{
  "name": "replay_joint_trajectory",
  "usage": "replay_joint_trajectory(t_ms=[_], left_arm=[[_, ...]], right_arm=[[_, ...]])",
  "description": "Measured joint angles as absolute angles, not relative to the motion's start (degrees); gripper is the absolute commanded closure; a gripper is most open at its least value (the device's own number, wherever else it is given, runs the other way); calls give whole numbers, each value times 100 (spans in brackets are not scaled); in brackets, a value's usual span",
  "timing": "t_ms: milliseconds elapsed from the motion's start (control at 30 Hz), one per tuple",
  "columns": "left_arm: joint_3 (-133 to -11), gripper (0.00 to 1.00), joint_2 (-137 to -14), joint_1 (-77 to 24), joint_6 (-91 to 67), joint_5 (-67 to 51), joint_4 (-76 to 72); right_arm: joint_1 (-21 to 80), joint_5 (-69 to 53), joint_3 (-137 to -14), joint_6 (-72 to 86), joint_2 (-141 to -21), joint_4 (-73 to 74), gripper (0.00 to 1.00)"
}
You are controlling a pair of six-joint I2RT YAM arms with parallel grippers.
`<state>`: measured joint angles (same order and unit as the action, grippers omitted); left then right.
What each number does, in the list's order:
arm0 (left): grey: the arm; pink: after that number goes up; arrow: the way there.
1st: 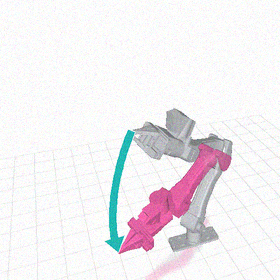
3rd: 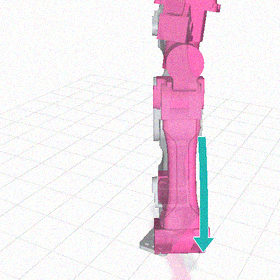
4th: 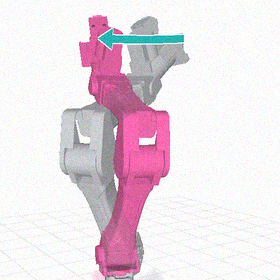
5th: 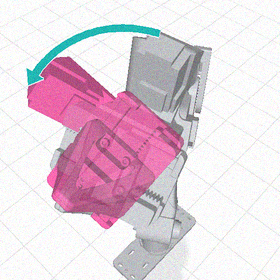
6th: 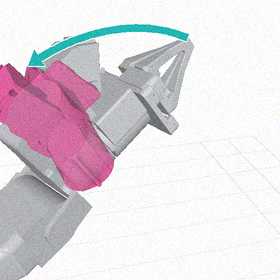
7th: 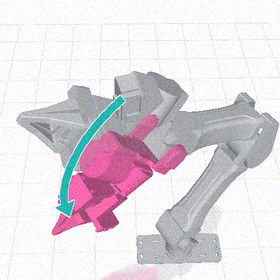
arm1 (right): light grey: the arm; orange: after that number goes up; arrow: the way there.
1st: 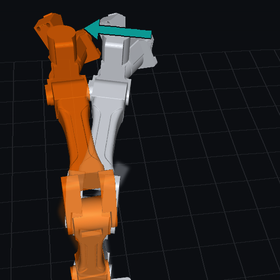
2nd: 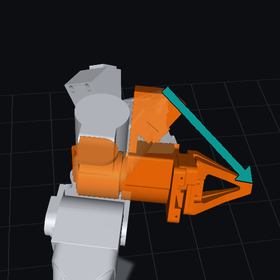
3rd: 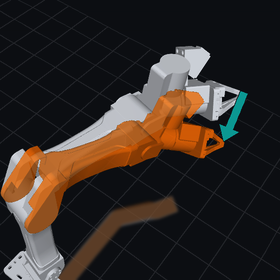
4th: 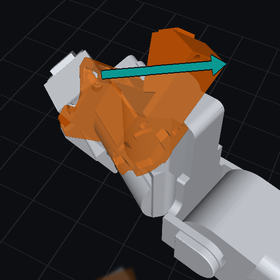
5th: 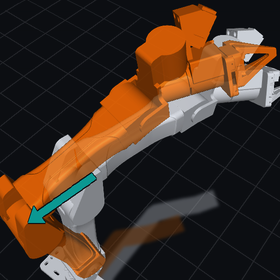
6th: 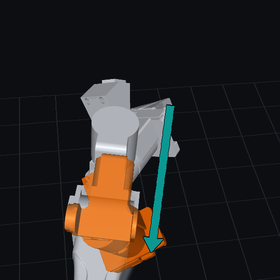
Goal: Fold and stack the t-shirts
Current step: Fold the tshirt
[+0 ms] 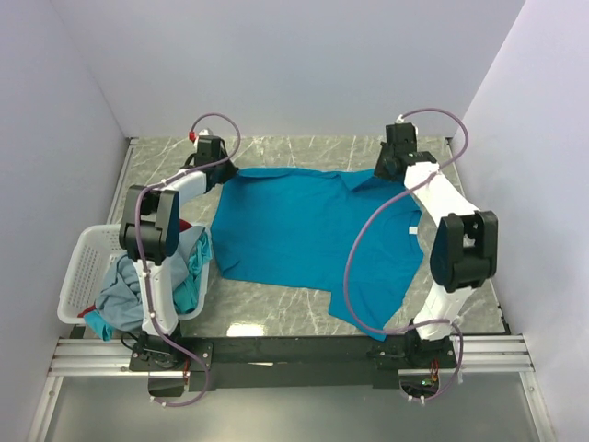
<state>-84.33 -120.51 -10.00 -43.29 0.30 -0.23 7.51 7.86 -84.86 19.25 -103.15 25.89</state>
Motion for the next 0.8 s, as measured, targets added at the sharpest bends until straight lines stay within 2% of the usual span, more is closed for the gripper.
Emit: replay_joint_trajectory(t_ms=[433,800], left_arm=[[-7808,99,-11286,-893,-4318,97,386],[-7714,99,-11109,-893,-4213,296,1120]], right_arm=[[751,698,-7076,2189,-8906,2987,100],[751,731,-6713,2342,-8359,3632,100]])
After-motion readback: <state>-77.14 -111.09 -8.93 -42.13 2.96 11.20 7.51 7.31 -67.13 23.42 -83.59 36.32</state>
